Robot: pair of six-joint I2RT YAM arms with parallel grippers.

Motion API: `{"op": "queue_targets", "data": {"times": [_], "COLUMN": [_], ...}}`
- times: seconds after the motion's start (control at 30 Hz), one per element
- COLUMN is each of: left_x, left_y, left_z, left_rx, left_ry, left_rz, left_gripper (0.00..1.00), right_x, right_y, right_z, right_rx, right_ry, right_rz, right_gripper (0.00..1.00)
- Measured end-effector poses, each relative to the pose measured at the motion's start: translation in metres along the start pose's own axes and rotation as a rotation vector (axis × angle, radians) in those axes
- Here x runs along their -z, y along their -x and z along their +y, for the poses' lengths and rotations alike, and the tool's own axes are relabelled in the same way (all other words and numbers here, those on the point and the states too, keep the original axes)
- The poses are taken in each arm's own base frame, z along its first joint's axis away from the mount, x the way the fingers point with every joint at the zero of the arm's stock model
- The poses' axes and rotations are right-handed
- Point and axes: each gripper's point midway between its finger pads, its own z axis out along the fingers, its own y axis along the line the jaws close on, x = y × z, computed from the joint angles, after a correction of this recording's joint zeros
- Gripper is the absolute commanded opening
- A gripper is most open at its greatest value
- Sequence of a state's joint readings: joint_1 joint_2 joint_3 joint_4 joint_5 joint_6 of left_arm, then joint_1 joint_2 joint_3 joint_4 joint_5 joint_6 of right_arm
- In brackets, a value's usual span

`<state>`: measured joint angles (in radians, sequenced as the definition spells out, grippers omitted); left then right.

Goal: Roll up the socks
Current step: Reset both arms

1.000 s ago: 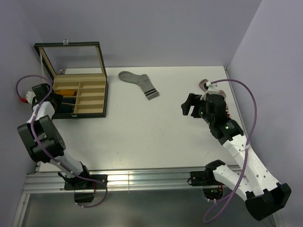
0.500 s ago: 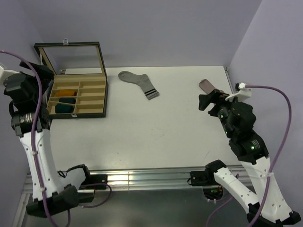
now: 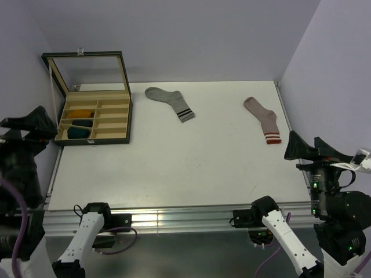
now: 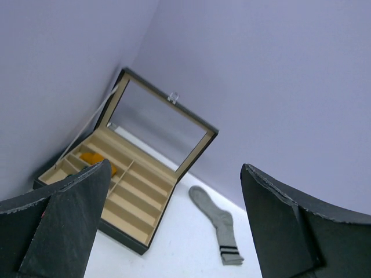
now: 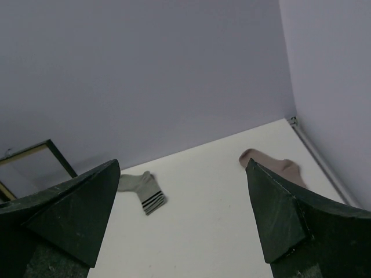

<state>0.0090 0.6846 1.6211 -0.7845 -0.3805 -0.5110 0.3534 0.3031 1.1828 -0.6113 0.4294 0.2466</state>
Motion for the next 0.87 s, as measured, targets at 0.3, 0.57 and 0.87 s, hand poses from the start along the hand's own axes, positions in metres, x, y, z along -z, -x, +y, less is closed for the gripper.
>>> {"op": "queue_targets", "data": {"times": [0.3, 0.57, 0.87], "left_x": [0.064, 0.066, 0.046], "left_y": [0.054, 0.046, 0.020], "left_z": [0.028, 0.052, 0.063], "left_rx": [0.076, 0.106, 0.080], "left_ry": [-0.002, 0.064, 0.135], "left_rz": [-0.179, -0.220, -0.188], "left_gripper": [0.99, 1.00, 1.00], "right_x": [0.014, 0.010, 0.004], "right_y": [0.011, 0.000, -0.008], "right_z": [-0.019, -0.025, -0.025], "right_rx": [0.065, 0.108, 0.127], "right_ry": [-0.052, -0.076, -0.079], "right_rz": [-0.057, -0.035, -0.026], "right_gripper": [0.96, 0.95, 0.95]}}
